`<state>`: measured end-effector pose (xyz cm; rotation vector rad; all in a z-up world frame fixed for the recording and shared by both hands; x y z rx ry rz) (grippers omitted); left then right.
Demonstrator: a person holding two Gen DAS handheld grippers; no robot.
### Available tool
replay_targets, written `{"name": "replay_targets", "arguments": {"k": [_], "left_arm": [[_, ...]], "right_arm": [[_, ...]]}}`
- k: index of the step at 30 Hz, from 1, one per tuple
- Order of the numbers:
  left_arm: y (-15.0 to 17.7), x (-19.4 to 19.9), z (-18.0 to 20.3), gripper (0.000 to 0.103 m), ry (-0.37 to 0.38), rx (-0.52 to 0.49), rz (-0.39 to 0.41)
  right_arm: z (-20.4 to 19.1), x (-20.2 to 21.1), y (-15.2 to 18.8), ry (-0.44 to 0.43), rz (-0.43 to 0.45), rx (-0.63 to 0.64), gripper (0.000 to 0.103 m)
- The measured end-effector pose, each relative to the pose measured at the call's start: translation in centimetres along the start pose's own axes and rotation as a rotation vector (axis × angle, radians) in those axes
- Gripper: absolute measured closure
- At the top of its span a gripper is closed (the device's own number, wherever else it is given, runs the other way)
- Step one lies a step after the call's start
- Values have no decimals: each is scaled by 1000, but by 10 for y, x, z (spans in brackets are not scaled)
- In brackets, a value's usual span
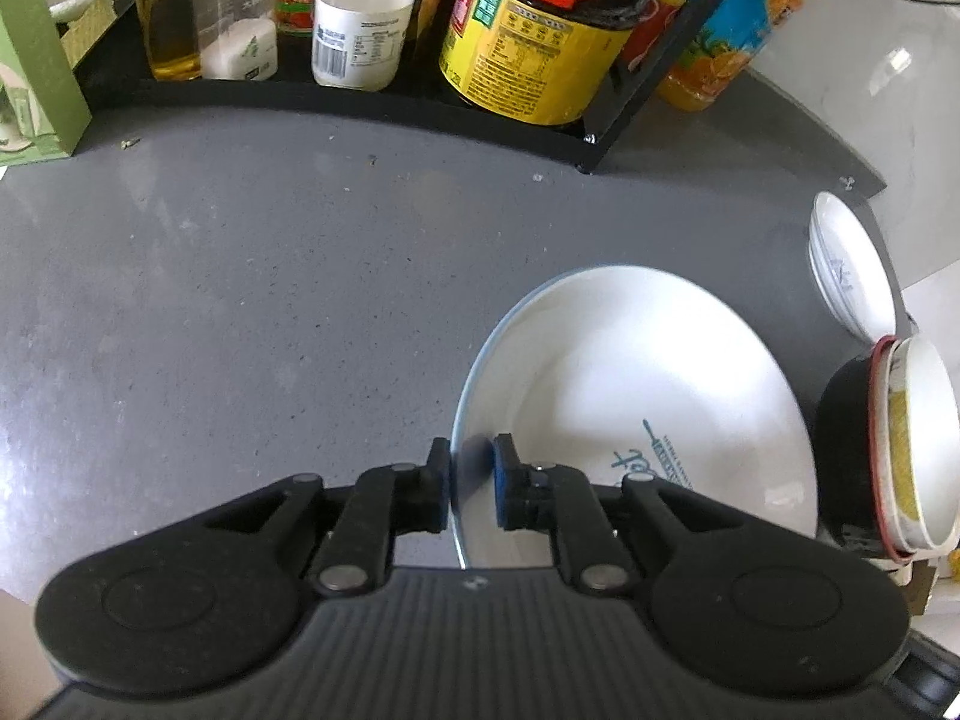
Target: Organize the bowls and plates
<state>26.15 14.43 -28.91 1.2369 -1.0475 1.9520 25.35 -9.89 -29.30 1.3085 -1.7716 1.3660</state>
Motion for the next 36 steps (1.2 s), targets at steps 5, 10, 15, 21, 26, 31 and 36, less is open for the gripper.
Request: {"name": "replay_targets", "arguments": {"k": [5,10,15,21,26,31,36], "left_arm": [[-2,-4,4,89,-18,-18,-7],[-5,-8,9,88,-39,-36,-4],[-14,0,12,88,-63,-66,36],[-22,14,6,83,-69,-53,62],[-22,19,6,83,-62,-50,74],[-18,21,10,83,-56,-67,73],[-14,10,15,83,-83,-88,49]], "right_arm": [[5,-1,-2,-11,15,-37,93],[7,-3,-3,-26,9,-62,91],[8,-1,-1,-48,-5,-90,88],[11,2,1,-72,-8,-125,88],[12,6,3,-88,-12,-143,86],[14,9,5,-94,-8,-155,89],[16,9,6,-71,-15,-153,96]]}}
Point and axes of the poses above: each gripper's, at about its wrist camera, not at the fingertips, and x roughly against the way its jaws point, z to its right, y to its underside, the point moved 6 cm from there along -x, roughly the way its jaws point, and after that the axes turned 1 degree about y, right-handed, at the moved point
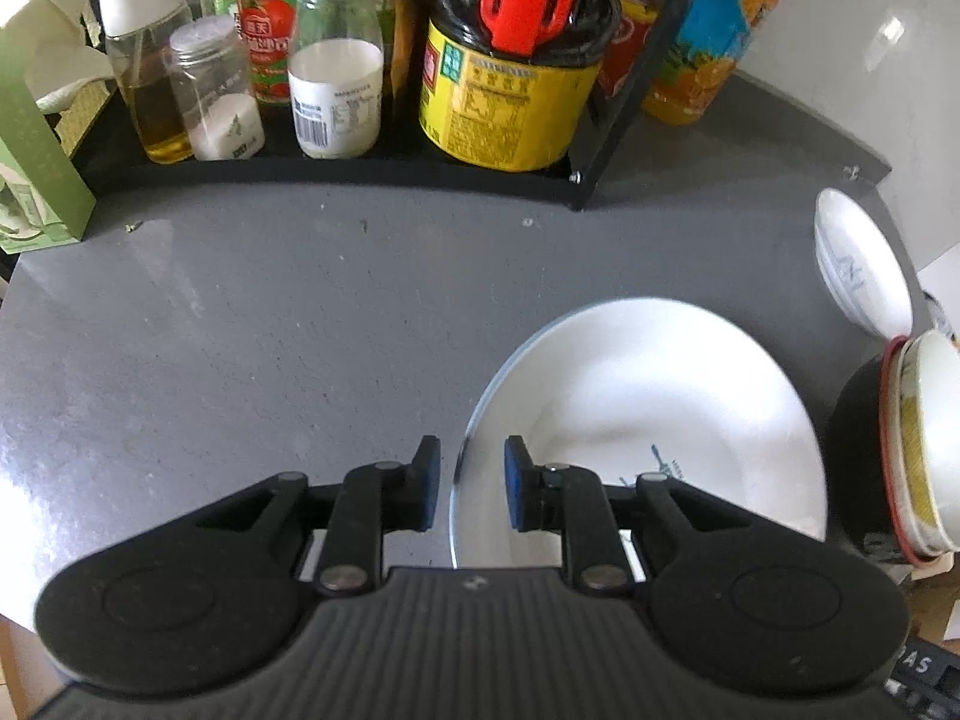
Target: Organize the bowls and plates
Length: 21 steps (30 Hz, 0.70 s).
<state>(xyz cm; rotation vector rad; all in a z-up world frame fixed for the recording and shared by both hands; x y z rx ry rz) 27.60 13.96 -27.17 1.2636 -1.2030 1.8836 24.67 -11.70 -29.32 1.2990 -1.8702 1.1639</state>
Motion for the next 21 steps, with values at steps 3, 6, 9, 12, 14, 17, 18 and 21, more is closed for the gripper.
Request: {"name": "replay_targets", "arguments": {"k": [3,6,9,12,14,17,18,21], "left_arm": [[-2,-1,4,83,-20,-23,6],[-5,-2,7,83,-31,-35,12],[-5,-5,10,88,-33,-39,4],[-5,-5,14,95,-51,-54,13],[-5,-4,14,97,-59,-56,21],[-5,-4,12,97,-52,-51,21],[-5,-4,12,97,-50,-50,22],[-6,-5,12,97,-53,-52,29]], "right_arm": [[-1,2,1,27,-8,-5,96],[0,2,4,41,-20,-10,96],[1,0,7,42,-39,-31,96],[1,3,7,47,-37,-36,95],[2,6,6,47,-32,-35,95],[3,9,3,42,-21,-36,95],[3,10,3,45,-19,-34,94],[2,8,4,44,-17,-22,96]]}}
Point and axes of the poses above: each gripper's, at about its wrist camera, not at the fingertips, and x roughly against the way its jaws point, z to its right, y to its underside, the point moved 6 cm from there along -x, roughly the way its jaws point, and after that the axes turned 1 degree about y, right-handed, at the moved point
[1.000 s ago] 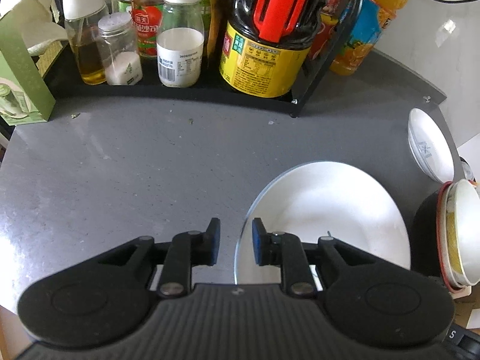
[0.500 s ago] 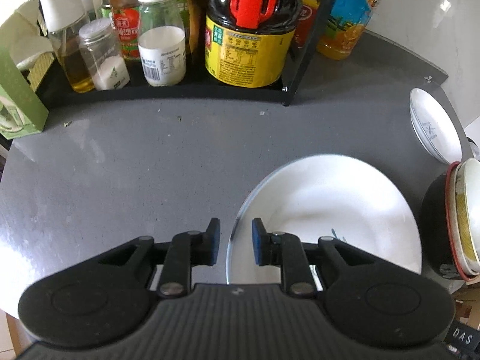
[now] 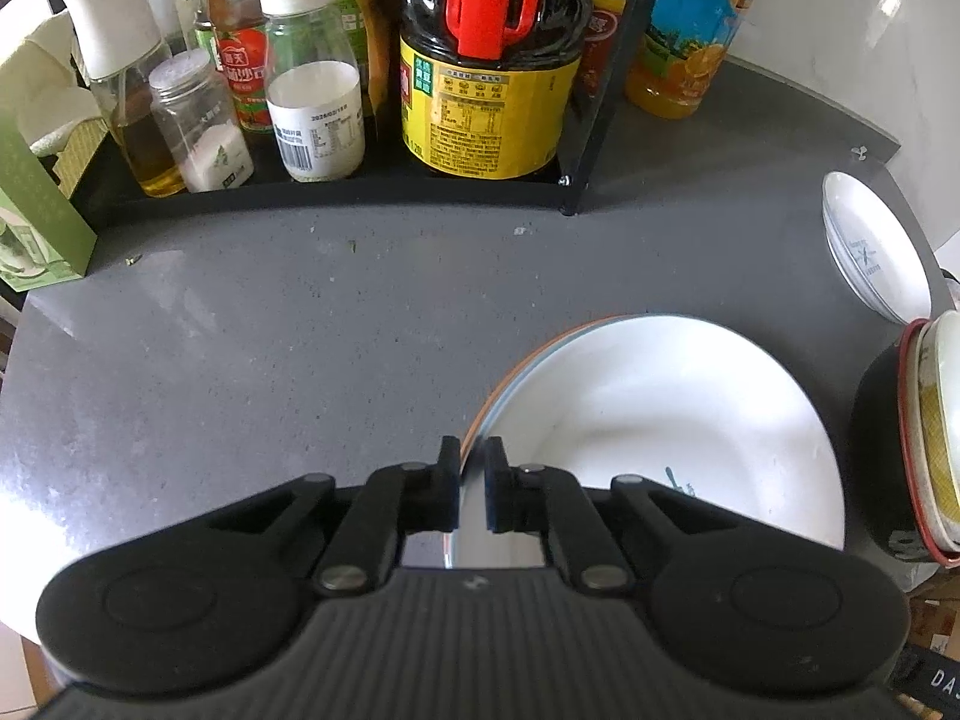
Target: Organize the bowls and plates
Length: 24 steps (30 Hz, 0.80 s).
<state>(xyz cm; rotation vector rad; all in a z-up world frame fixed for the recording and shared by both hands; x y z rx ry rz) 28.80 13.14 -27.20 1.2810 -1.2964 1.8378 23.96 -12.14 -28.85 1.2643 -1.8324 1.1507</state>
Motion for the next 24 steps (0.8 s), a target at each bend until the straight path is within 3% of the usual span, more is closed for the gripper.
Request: {"name": "replay_targets", "arguments": {"k": [9,12,15,18,24], "left_arm": [[-10,-2,-3,97,-18,3,5],[-16,2,-4,94,-25,-10,10],[-21,8,-3,91,-13,-21,10],[-25,15,0,81,-23,-31,7],[-32,31,14,49,8,-42,21]], "right_arm": [[-7,-7,-4,-4,22,67,99],[-8,-4,-6,-19,7,59,93],[-13,6,-10,-31,24,76,80],[-18,15,-15,-36,40,104,76],[-29,34,-30,-57,94,126,58]]}}
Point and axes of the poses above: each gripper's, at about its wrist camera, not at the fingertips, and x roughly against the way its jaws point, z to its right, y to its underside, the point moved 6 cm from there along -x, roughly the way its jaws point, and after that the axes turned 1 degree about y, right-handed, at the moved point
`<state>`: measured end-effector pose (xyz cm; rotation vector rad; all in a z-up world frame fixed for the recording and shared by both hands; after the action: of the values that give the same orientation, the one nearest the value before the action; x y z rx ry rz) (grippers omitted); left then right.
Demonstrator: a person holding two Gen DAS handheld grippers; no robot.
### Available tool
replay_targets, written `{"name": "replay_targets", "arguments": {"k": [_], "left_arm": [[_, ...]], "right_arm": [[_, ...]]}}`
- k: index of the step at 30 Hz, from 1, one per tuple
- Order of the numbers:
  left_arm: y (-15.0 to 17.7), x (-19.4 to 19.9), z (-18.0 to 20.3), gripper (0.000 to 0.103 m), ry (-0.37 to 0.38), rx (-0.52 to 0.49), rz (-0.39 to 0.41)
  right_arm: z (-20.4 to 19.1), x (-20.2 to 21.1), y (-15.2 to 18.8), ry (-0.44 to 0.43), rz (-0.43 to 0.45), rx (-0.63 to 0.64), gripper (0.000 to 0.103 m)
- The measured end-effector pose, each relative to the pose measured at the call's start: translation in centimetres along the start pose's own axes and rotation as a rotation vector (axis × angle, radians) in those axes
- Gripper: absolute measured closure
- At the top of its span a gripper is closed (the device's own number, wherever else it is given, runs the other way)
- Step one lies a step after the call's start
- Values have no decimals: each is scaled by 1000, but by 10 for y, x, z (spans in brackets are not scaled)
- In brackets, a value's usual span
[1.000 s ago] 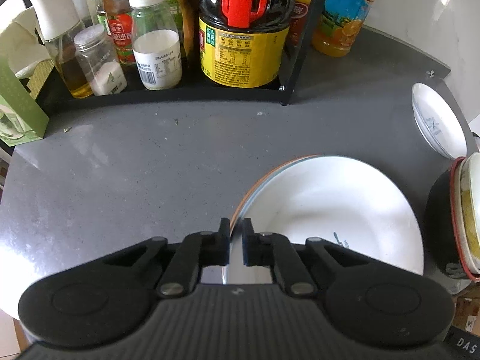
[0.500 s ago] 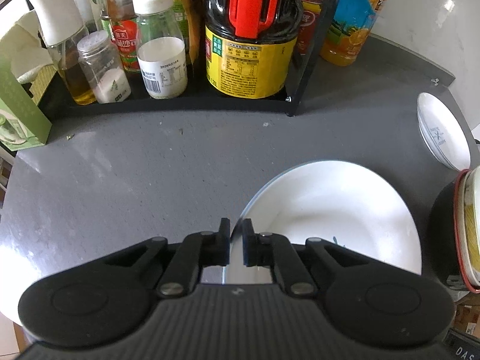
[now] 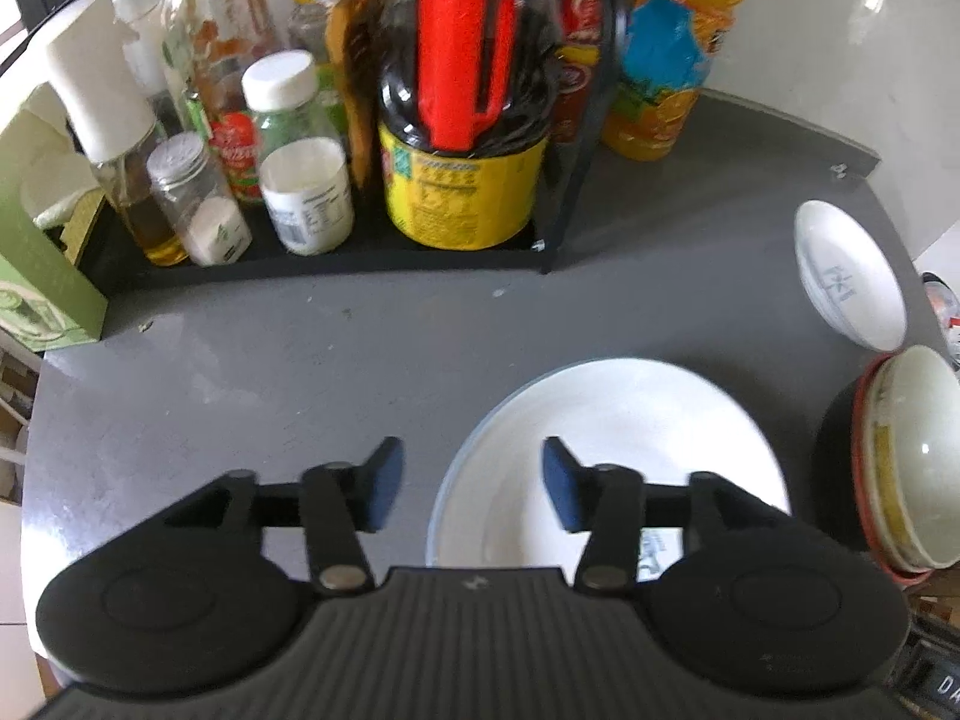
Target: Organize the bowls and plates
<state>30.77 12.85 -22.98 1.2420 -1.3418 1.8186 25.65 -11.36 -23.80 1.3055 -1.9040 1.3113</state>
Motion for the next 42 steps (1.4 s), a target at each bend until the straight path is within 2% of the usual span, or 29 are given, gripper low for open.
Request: {"name": "replay_targets", "arguments": {"k": [2,8,17,21,24,30,32,42], "left_arm": [[-4,5,5,44,8,-2,5],[-18,20,20,41,41,-11,30],[-38,36,39,36,59,-32,73],[-49,43,52,30,110,-46,111],[-56,44,63,28,136,-59,125],[-75,43,86,25,173,-90,145],[-82,43,93,22,185,-104,155],[-100,34,134,19,229,-169,147]], "right_arm": [[-4,5,-8,-5,14,3,58],[-10,20,-31,-7,65,13,51],[-14,42,-68,36,157,0,25],[-9,49,-83,80,198,-3,12],[-1,50,-92,102,214,-28,11],[12,58,-110,157,269,-43,1],[16,60,-115,166,281,-54,0],[44,65,-135,185,311,-87,0]]}}
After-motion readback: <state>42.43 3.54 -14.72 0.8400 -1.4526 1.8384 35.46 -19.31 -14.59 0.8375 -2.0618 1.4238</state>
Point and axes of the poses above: each gripper's, at about its wrist camera, not at the fingertips, and x roughly against the way its jaws point, z to its right, y to its underside, the point moved 6 cm from there along -x, roughly the way its jaws point, and after that the axes turned 1 degree about y, right-handed, at the moved point
